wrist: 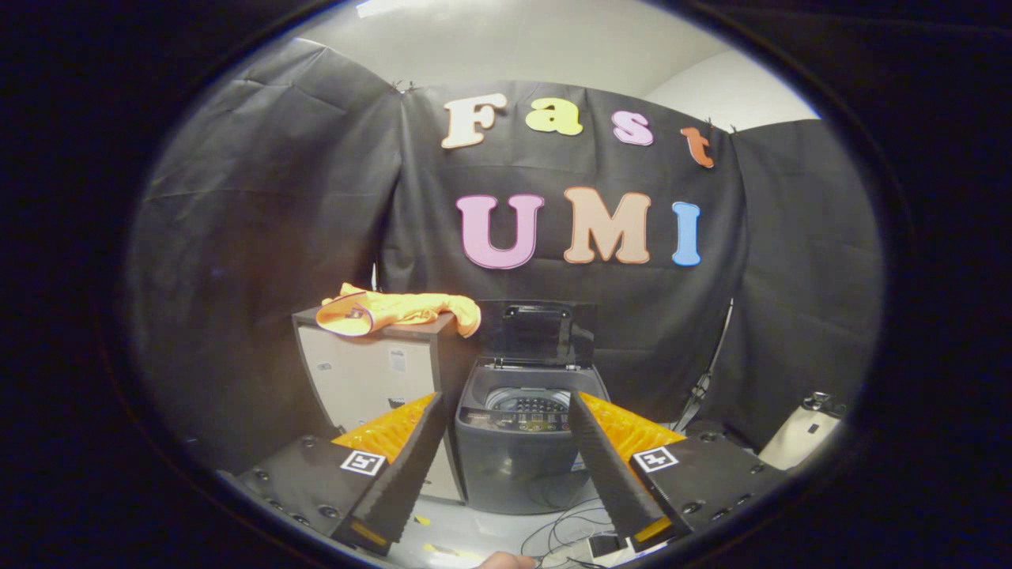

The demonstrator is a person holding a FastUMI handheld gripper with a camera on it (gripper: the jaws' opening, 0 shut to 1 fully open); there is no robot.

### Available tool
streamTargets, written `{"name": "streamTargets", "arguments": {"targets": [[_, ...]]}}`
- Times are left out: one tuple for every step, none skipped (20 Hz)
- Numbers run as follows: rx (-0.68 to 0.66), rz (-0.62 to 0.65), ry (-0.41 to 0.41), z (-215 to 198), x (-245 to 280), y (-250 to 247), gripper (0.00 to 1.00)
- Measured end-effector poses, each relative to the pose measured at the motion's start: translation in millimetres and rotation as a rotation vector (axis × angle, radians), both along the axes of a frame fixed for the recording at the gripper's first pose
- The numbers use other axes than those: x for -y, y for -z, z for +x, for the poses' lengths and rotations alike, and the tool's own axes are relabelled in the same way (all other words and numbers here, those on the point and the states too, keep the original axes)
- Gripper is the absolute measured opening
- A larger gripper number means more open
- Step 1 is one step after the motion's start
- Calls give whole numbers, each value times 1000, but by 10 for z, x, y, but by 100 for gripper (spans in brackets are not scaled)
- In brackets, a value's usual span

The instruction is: Put the clothes into the washing machine and then close the washing machine lid.

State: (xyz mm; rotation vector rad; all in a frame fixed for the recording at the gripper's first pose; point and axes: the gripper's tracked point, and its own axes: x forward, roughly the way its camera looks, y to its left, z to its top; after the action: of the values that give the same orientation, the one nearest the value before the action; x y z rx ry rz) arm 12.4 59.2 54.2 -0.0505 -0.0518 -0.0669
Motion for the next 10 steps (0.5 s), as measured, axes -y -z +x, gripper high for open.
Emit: {"name": "streamTargets", "arguments": {"targets": [[-7,-12,-7,40,-78,-16,98],[-8,-22,-18,83,-169,-59,98],[-2,-27,-30,147,-282,-106,98],[7,-28,-36,217,-377,-160,98],[10,-27,-39,304,-471,-198,98],[15,-21,-42,414,-580,-246,98],[20,-18,-45,532,-699,-292,98],[27,-12,-44,657,-801,-347,98],[32,-1,-48,780,-925,-393,98],[36,12,-48,914,-1044,-452,98]]}}
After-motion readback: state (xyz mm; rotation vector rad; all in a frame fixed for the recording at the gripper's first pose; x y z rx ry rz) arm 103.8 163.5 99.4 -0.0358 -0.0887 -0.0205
